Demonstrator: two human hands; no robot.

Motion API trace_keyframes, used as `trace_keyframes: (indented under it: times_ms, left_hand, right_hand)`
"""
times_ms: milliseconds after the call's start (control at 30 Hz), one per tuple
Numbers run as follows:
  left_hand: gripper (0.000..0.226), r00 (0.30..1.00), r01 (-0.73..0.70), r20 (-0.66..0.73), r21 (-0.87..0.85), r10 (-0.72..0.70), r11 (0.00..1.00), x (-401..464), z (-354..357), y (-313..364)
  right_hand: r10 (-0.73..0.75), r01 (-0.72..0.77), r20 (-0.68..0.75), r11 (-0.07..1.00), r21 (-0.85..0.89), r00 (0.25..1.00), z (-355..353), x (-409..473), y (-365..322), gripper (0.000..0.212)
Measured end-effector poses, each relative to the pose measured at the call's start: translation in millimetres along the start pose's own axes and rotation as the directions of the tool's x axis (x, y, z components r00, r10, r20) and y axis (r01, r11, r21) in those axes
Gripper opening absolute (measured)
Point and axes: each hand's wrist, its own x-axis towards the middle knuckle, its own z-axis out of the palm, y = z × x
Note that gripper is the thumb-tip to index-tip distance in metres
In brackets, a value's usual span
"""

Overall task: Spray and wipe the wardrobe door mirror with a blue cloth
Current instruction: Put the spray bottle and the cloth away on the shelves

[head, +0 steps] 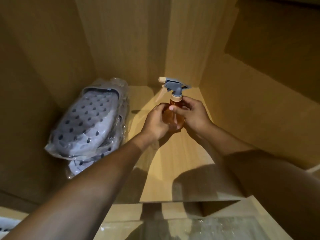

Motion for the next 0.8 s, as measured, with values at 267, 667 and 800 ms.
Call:
trace_keyframes:
  times_ms: [267,667,800]
  left_hand:
    - [0.072,1.0,0.029,0.009,0.049,-0.029,0.998,15,-1,1]
    - [0.106,0.989,0.145,0.041,-0.062,-0.143,0.987,1,-1,11]
    - [0.102,0.986,0.167,0.041,-0.079,-0.164,0.983,-18,-18,24]
  right_hand:
    - [-0.02,0.02,0.012,0.999,-0.038,1.0,-2,18,6,0.033]
    - [0.131,-0.133,-0.045,0.99,-0.044,0.99,8,0,1,0.072]
    - [0.168,-0.167,-0.095,0.986,0.022,0.981,8,-17,-8,0.082]
